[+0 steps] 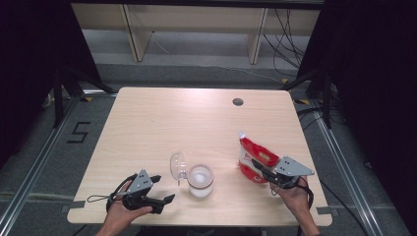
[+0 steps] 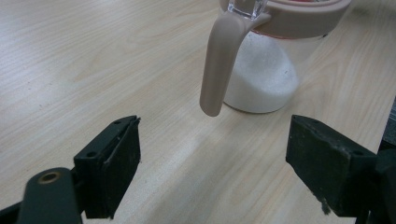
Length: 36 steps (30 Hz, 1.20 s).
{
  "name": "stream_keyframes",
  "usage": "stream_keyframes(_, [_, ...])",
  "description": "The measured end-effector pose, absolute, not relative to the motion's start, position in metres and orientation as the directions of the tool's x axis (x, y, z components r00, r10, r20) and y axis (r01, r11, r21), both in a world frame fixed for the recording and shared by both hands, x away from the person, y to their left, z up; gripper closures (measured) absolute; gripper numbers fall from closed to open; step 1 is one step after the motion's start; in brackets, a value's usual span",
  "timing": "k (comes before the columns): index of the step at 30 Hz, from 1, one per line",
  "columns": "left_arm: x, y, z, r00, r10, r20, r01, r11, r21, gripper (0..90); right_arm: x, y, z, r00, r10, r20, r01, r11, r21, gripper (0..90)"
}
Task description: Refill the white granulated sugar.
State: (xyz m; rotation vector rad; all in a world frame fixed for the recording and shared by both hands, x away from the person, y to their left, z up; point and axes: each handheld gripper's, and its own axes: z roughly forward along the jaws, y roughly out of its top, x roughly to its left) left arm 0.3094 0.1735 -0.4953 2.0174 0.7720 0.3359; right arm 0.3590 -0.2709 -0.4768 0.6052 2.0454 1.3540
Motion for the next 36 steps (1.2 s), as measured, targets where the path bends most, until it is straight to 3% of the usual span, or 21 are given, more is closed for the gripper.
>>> stream_keyframes(5, [0.31, 0.174, -0.495, 0.767, 0.638, -0.063, 0.387, -0.382, 0.839, 17.5, 0.356, -0.273, -0.474, -0.718, 0.658, -0.228, 0.054, 0.379, 0.924, 68.7])
stream_keyframes(12, [0.31, 0.174, -0.495, 0.765, 0.641, -0.062, 0.385, -0.378, 0.842, 17.5, 0.353, -0.276, -0.467, -0.696, 0.691, -0.198, 0.065, 0.336, 0.94, 53.9])
stream_keyframes(20, [0.31, 0.173, -0.495, 0.765, 0.641, -0.071, 0.387, -0.368, 0.845, 17.5, 0.338, -0.283, -0.459, -0.653, 0.753, -0.086, 0.154, 0.243, 0.958, 38.8])
stream_keyframes(21, [0.31, 0.174, -0.495, 0.766, 0.639, -0.071, 0.386, -0.368, 0.846, 17.4, 0.334, -0.282, -0.459, -0.631, 0.775, -0.035, 0.194, 0.202, 0.96, 37.5])
stream_keyframes(22, [0.311, 0.174, -0.495, 0.767, 0.638, -0.069, 0.383, -0.369, 0.847, 17.5, 0.334, -0.285, -0.458, -0.637, 0.768, -0.058, 0.178, 0.22, 0.959, 36.1])
stream_keyframes(36, [0.311, 0.172, -0.495, 0.757, 0.646, -0.097, 0.408, -0.352, 0.842, 17.5, 0.316, -0.289, -0.459, -0.614, 0.789, -0.009, 0.244, 0.2, 0.949, 33.1])
